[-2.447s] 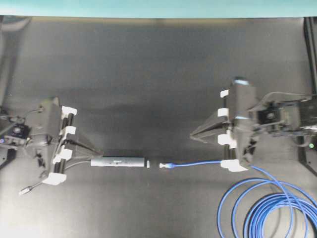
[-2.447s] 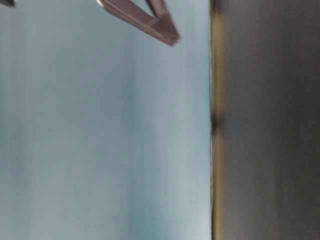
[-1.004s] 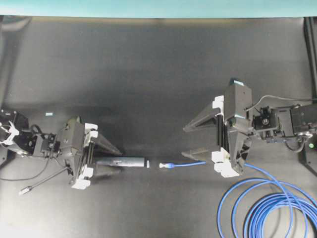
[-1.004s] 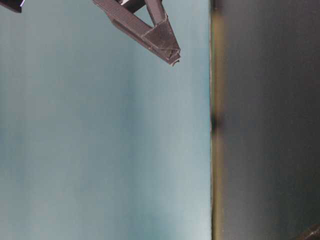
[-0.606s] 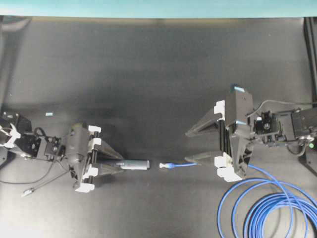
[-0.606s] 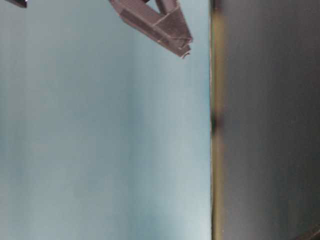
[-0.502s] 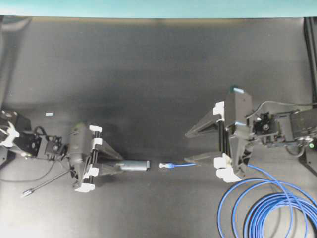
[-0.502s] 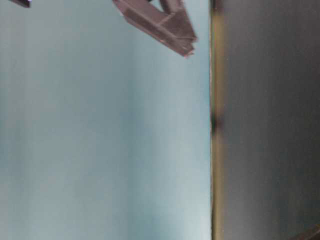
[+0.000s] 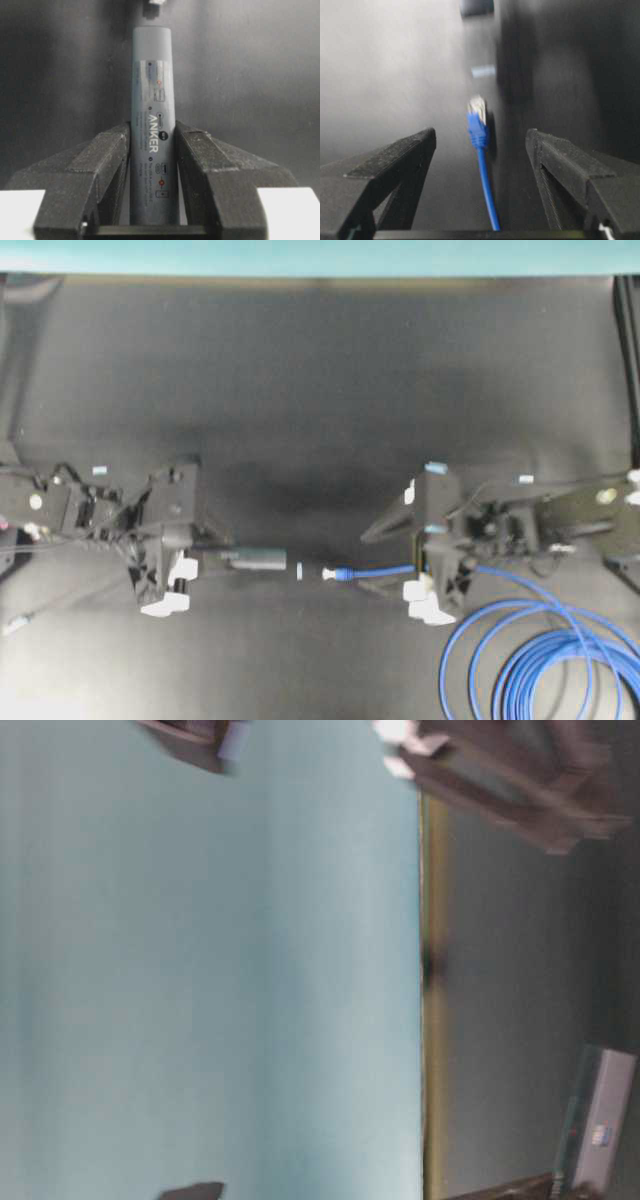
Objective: Insert the LAN cable into the hub.
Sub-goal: 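Grasp the blue cable's RJ45 plug boot with the right gripper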
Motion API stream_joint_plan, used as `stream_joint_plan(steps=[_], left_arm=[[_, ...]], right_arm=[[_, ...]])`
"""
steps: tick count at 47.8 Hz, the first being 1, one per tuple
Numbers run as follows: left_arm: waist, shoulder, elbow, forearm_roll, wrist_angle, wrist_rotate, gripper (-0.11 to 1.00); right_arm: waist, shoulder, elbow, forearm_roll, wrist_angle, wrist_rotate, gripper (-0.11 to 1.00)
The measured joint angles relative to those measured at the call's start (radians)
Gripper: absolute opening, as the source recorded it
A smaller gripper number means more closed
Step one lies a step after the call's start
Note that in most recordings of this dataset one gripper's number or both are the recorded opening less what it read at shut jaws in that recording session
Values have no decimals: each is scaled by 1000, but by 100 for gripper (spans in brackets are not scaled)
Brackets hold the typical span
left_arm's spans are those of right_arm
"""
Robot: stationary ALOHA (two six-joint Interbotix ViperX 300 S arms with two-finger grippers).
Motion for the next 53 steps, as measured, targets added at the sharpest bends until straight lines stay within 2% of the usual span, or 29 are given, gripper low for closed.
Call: stream_joint_plan(steps=[9,19,30,40,49,53], left_arm=[[-3,-11,-46,0,100,0,28],[-3,-11,-55,2,110,-5,28],[-3,-11,-54,2,112,-8,28],[-3,-11,-55,0,114,-6,28],[-3,-11,-55,2,114,-8,28],[-3,-11,-55,2,114,-8,28]], right_arm=[[0,72,-26,2,-35,-25,69],[0,127,-60,-2,-35,-55,67],[2,158,-69,0,-34,-60,66],[3,161,-95,-2,35,-60,63],[3,169,-147,0,127,-63,54],[3,170,-156,-2,150,-61,43]])
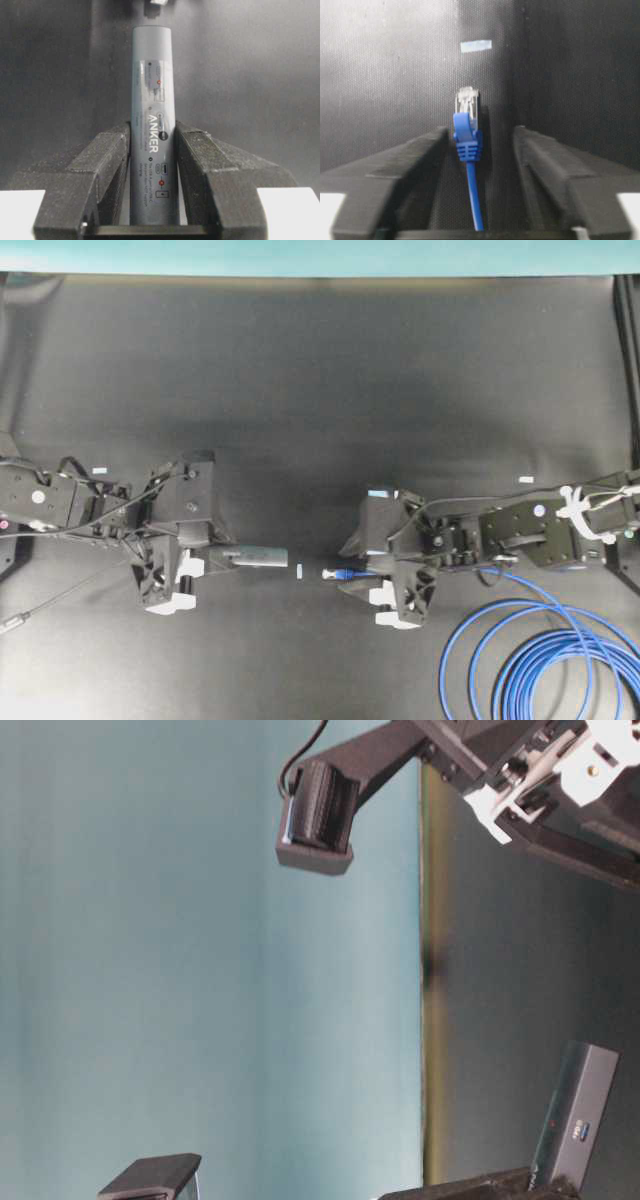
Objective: Insert the LAN cable into the hub.
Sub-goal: 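Grasp the blue cable's RJ45 plug boot with the right gripper, then lift hub and plug, aligning the plug with the hub's port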
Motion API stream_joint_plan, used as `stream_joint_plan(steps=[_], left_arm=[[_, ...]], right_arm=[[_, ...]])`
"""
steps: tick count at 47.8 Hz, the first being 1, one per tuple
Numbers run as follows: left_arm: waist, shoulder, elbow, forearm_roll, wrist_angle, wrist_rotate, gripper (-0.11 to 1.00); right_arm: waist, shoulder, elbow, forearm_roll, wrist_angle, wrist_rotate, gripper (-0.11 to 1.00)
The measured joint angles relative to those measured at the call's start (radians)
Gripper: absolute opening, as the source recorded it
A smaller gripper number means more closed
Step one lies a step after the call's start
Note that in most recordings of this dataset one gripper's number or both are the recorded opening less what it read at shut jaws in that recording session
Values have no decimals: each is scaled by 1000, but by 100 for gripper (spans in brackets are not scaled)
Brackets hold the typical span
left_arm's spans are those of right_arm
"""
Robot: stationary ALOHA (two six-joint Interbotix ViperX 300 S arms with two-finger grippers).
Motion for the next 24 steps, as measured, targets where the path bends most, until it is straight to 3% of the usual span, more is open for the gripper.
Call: stream_joint_plan(steps=[5,7,16,24], left_arm=[[-2,0,0,0,2,0,28],[-2,0,0,0,0,0,28],[-2,0,2,0,2,0,28],[-2,0,-5,0,2,2,28]], right_arm=[[6,2,-3,0,46,2,18],[11,2,-5,2,60,2,13],[18,0,-9,5,75,32,13],[29,-20,29,6,-23,110,13]])
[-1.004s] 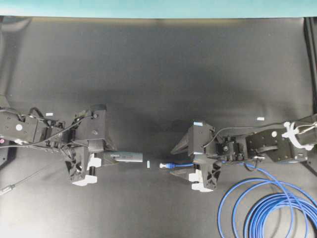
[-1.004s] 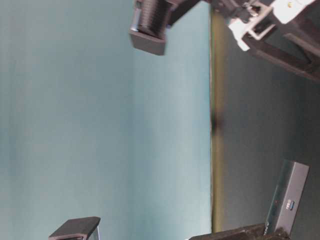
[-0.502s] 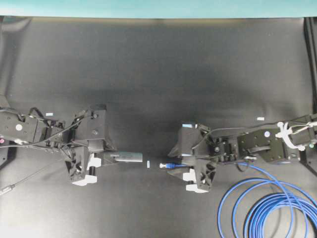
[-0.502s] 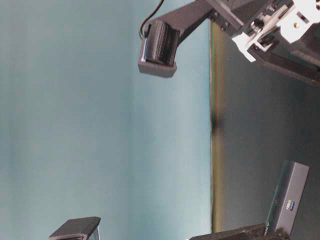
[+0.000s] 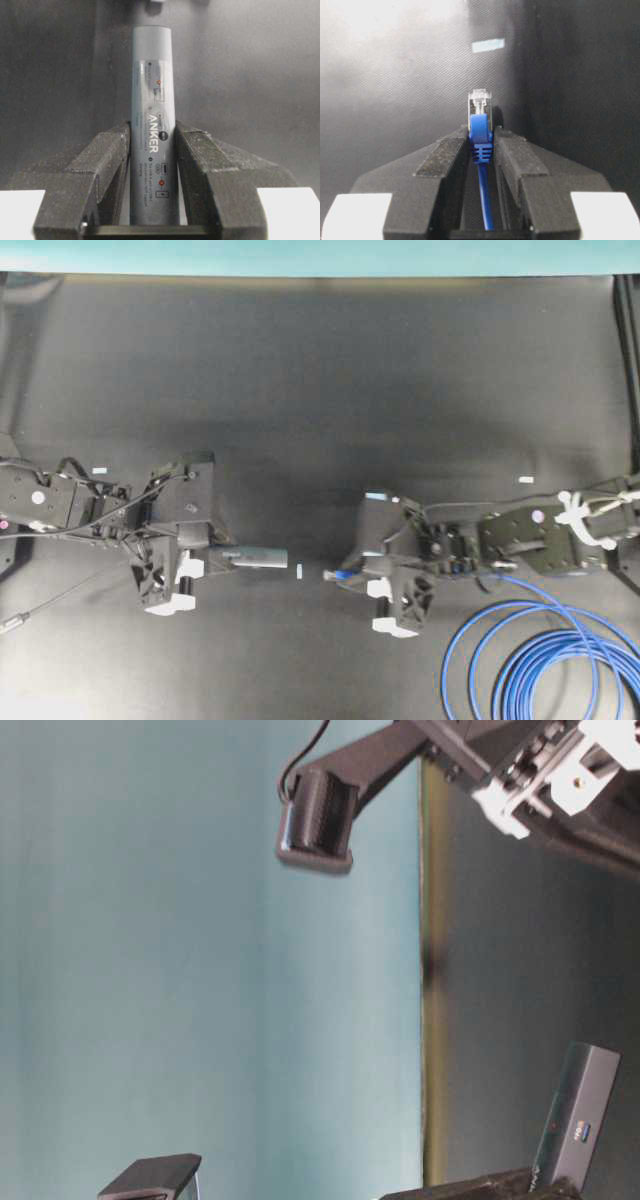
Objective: Insert the LAN cable into the hub.
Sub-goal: 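Lift hub and plug, aligning the plug with the hub's port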
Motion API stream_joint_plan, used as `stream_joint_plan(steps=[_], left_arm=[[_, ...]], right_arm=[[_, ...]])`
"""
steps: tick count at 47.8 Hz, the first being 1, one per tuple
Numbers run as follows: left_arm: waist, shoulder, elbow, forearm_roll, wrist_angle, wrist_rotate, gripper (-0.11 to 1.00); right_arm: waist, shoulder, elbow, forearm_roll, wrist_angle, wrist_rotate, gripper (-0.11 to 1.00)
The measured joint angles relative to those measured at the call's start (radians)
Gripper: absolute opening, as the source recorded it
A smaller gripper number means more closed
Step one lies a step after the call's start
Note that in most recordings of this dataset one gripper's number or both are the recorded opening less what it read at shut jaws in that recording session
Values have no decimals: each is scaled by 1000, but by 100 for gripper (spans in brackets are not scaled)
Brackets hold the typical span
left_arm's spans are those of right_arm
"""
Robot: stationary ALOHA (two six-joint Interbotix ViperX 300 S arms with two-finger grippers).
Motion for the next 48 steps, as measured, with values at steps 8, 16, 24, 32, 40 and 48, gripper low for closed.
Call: stream_joint_plan(steps=[8,16,24,32,40,48], left_arm=[[0,-5,-31,0,2,15,28],[-2,-3,-49,0,2,31,28],[-2,-3,-49,0,0,51,28],[-3,-3,-49,0,-9,77,28],[-3,-3,-48,0,-11,78,28],[-3,-3,-51,0,-11,80,28]], right_arm=[[0,-49,25,2,-71,54,13],[-6,-74,17,2,-101,57,13],[-25,-83,12,2,-187,57,13],[-26,-84,12,2,-230,58,13],[-26,-84,12,2,-238,57,13],[-26,-83,14,0,-252,58,13]])
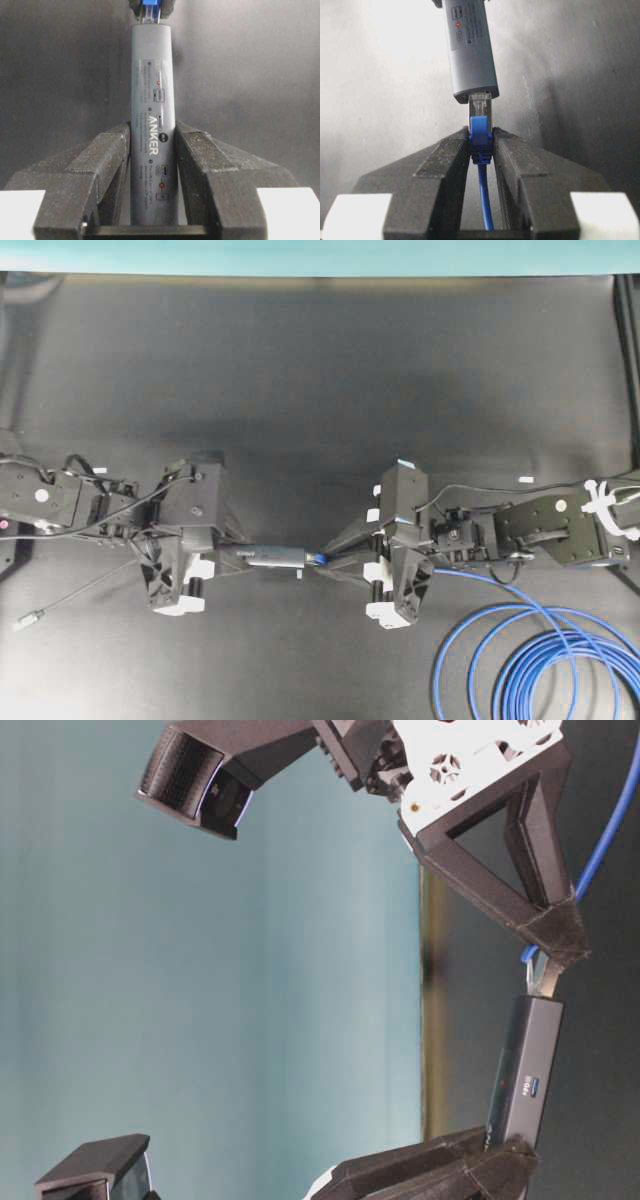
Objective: Insert the LAN cable into the hub.
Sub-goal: 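Lift hub and plug, aligning the plug with the hub's port, then push the right gripper's plug leftward into the hub's LAN port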
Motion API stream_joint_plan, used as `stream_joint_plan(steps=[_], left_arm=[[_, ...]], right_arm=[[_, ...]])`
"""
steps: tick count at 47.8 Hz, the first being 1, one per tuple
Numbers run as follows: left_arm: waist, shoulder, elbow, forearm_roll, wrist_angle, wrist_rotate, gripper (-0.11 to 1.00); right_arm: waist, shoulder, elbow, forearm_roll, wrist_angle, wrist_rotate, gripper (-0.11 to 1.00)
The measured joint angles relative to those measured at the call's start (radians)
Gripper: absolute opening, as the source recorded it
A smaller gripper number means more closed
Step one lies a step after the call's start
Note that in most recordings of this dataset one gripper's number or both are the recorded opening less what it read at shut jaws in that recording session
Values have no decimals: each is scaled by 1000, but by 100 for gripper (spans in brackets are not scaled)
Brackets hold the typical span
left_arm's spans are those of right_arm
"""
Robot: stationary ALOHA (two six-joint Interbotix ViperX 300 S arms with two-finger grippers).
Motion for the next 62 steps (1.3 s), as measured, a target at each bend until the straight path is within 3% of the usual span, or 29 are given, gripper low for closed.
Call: stream_joint_plan(steps=[14,27,37,48,62], left_arm=[[5,0,-37,0,51,9,28],[5,21,-127,0,227,92,28],[5,54,-178,0,249,112,28],[3,58,-176,0,172,106,28],[8,-2,-66,0,-15,94,28]], right_arm=[[2,-2,-3,-8,17,-5,13],[5,0,-28,-12,87,-38,13],[9,3,-26,-14,89,-41,13],[12,5,-18,-11,48,-40,13],[14,-11,40,26,-104,-41,13]])
